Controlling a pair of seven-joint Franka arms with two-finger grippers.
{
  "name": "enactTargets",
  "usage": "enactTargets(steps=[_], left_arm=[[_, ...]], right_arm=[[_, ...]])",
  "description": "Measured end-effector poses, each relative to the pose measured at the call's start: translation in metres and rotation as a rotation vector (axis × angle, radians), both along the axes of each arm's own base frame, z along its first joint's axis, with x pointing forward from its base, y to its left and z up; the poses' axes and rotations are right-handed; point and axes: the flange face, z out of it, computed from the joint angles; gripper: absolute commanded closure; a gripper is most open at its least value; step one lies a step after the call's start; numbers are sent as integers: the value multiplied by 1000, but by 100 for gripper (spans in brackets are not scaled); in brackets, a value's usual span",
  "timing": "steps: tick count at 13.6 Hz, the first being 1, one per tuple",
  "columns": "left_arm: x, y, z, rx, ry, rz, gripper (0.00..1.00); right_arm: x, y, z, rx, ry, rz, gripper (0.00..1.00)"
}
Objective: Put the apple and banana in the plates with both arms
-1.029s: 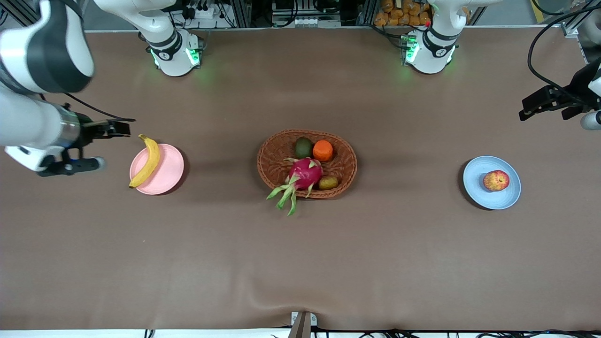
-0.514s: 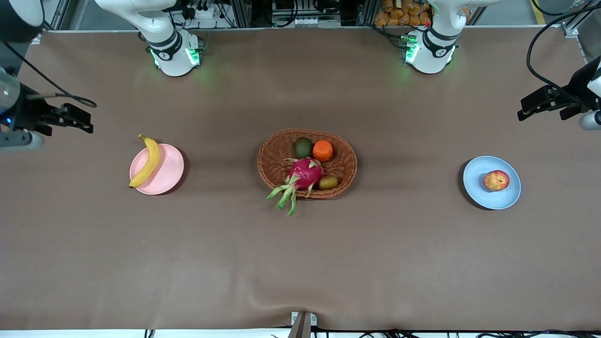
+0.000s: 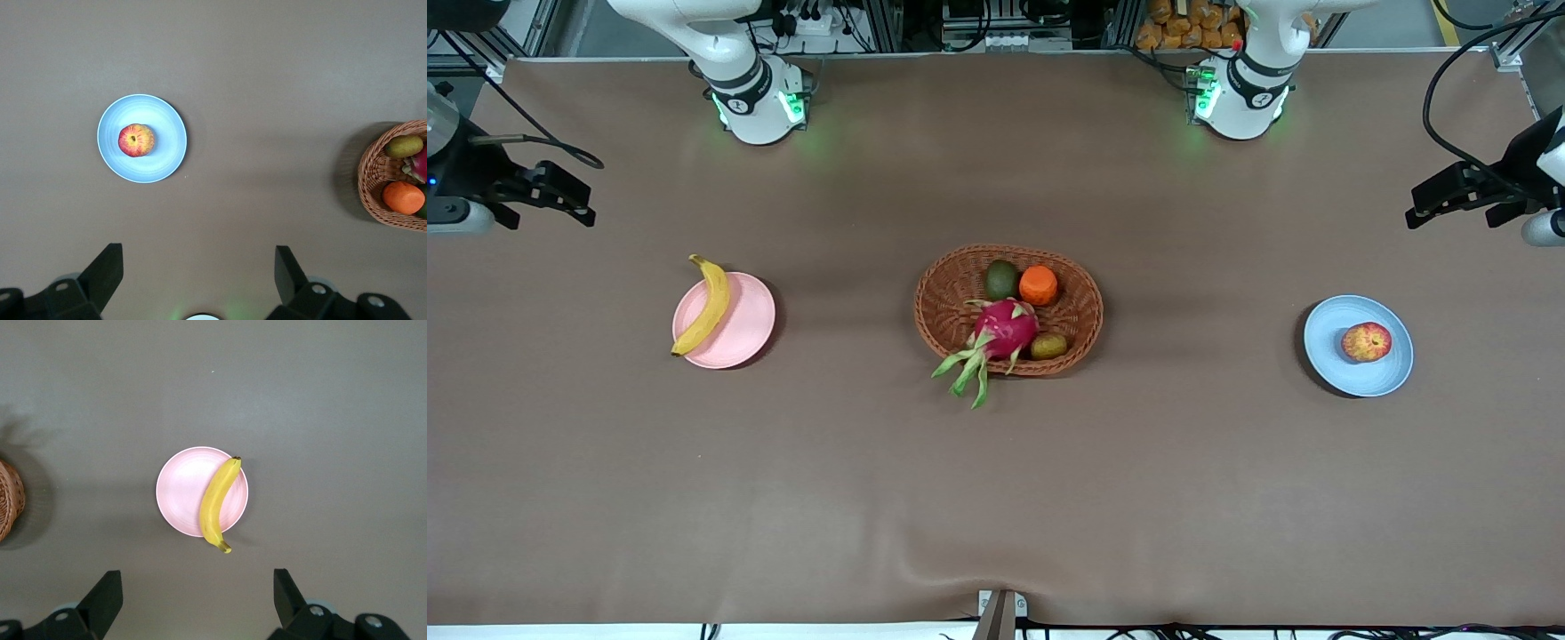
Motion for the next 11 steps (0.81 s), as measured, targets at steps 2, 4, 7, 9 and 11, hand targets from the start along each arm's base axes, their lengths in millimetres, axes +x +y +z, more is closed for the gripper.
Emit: enactTargets(steps=[2,4,7,9,11], left_arm=[[0,-1,0,0,0,-1,0],[0,-2,0,0,0,-3,0],[0,-4,0,0,0,-8,0],[0,-5,0,0,0,-10,0],[0,-5,0,0,0,-10,0]], right_arm=[[1,-1,3,0,-11,-3,0],[2,-1,10,-1,-24,-3,0],[-3,-2,39,-1,-18,-5,0],[-6,-1,53,-1,-24,-4,0],[-4,-2,51,-1,-18,-9,0]])
